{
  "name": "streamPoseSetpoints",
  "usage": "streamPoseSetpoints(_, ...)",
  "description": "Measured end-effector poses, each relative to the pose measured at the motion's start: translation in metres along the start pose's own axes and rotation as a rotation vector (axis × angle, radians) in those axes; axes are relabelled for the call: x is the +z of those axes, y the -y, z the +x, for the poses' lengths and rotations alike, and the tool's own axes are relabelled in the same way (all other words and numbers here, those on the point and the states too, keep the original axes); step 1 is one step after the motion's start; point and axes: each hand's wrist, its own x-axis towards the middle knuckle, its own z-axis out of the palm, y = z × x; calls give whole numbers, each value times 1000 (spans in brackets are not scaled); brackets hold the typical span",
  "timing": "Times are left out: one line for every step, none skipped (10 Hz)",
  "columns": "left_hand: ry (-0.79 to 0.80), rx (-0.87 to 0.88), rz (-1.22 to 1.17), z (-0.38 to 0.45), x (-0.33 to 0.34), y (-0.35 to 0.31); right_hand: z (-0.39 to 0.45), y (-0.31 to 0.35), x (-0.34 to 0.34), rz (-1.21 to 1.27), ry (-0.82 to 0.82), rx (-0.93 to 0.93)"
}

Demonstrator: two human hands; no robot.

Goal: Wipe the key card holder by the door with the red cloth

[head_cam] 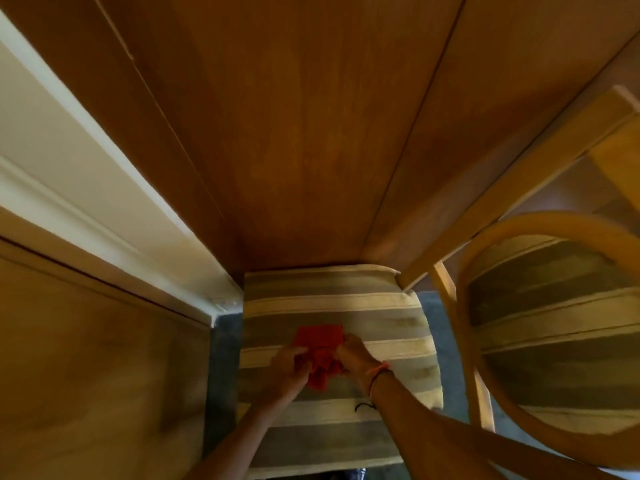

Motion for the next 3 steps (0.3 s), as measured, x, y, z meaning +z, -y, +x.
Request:
streamPoseSetpoints(180, -3, -53, -5, 22, 24, 15, -23, -1, -18, -33, 8)
streamPoseSetpoints(282, -36, 121, -5, 28, 43, 21, -34, -7, -26, -1, 1)
streamPoseSetpoints(219, 30, 410, -10, 16, 35, 1, -26, -9, -158, -77, -115)
